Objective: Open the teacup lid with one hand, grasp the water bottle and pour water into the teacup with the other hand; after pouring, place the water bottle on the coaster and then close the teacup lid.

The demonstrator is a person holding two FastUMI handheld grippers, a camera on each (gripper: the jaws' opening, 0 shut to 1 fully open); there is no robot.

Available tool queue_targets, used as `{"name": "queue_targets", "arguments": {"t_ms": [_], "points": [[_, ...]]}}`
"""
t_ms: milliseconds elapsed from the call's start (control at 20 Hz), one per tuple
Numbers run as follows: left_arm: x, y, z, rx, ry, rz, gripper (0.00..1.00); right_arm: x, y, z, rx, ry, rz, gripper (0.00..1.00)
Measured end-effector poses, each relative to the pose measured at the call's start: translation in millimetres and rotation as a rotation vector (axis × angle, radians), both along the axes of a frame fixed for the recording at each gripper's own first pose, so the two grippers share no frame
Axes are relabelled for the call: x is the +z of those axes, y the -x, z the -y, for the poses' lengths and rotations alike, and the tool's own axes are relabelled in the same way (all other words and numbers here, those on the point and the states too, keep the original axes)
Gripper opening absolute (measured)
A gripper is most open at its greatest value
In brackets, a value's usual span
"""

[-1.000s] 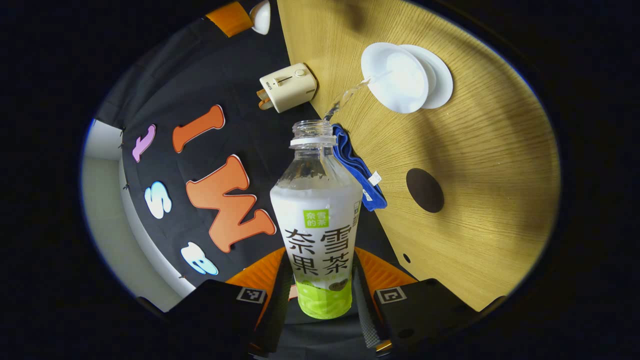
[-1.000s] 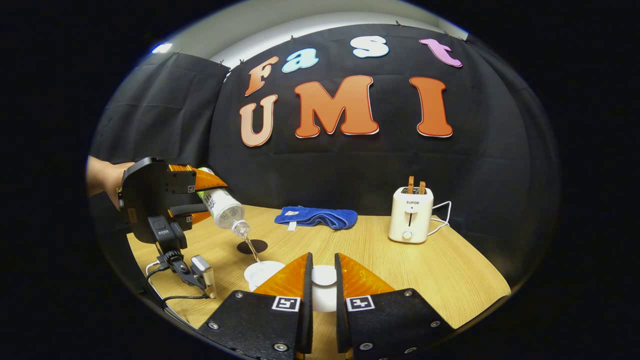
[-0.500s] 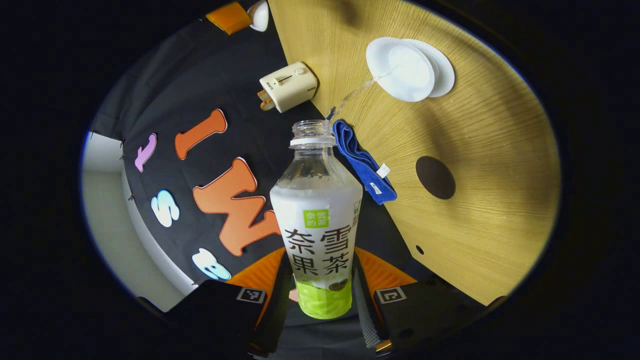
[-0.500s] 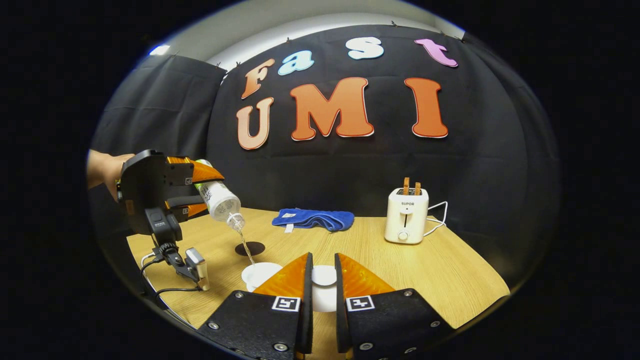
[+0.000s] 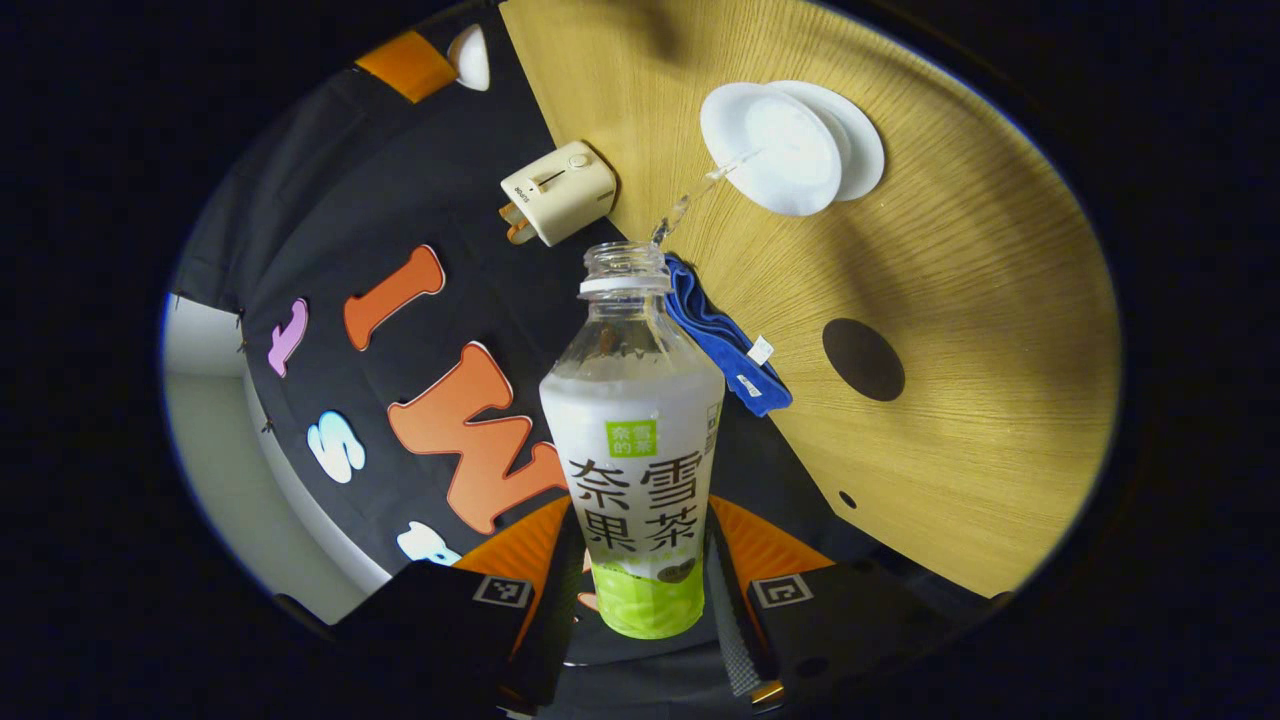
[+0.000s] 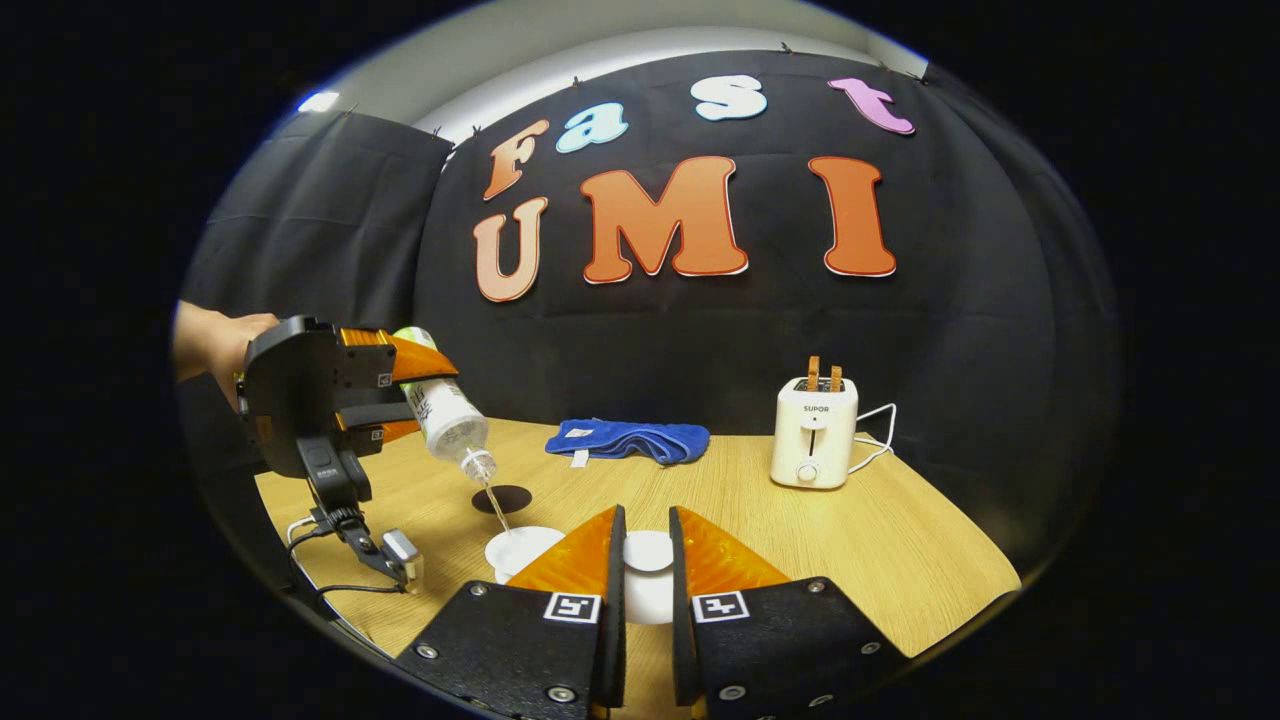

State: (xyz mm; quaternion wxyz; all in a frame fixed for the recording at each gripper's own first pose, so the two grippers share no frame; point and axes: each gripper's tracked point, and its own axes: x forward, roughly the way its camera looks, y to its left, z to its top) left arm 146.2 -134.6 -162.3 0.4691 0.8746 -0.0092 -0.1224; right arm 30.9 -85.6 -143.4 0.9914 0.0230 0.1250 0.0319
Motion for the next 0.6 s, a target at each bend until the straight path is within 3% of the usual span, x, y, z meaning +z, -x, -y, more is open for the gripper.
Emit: {"name": "queue_targets", "arguments": {"t_ms": [600], "points": [[-24,-5,11,-0.055,-0.058,0.001,0.65,-7,-2,-9,0.020,0.014,-0.021,0.19]]}}
